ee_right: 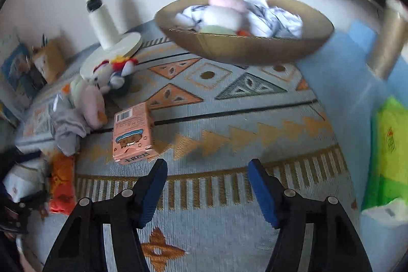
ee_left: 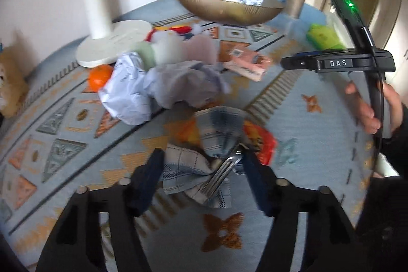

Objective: Organize objects
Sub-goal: 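Grasp the grey plaid cloth with the left tool while the right grasps the pink juice box, then carry the cloth and juice box over the woven bowl and open both tools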

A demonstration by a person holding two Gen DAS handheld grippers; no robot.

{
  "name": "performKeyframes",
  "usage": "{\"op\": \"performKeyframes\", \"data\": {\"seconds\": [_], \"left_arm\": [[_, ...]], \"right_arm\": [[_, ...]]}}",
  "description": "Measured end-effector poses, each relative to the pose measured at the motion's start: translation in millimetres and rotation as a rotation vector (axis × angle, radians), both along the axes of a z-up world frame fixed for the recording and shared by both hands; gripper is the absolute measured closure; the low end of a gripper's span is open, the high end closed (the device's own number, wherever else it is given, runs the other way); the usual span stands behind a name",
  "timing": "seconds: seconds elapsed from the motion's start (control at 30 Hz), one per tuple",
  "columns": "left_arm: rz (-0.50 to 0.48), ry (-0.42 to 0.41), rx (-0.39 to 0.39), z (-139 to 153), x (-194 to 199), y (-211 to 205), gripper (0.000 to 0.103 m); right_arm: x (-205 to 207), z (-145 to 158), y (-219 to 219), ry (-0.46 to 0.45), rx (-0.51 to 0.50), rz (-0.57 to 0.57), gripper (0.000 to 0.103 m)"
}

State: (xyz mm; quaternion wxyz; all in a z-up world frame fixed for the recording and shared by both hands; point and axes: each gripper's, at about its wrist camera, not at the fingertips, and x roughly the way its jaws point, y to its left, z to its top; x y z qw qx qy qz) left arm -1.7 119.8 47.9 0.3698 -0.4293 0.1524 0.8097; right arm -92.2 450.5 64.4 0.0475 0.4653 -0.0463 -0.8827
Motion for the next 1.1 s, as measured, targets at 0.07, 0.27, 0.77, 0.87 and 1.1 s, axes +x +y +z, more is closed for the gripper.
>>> {"op": "performKeyframes", "data": {"seconds": [0.07,0.27,0.77,0.87,1.1], "left_arm": [[0.009,-0.007,0.0,-1.2,4.5,-3.3,0.044],[0.03,-0.064,0.056,-5.1,19.2,-21.8,0.046],[0.081,0.021,0.045,-10.7,43.6,-2.2,0.085],[0.148,0.02,0.114,-3.6,50.8,-19.2,0.085],[0.297,0.051,0.245,37.4,57.9,-37.9,0.085]], "right_arm": [[1.7,5.0,-1.4,-0.004,-0.058,0.041,0.038],[1.4,15.6,-43.5,0.041,-0.004,0.236,0.032],[-19.5,-8.4,-74.2,0.057,0.115,0.288,0.063],[-15.5,-7.2,-69.7,0.055,0.077,0.292,0.064],[17.3,17.3,-41.8,0.078,-0.068,0.301,0.064]]}}
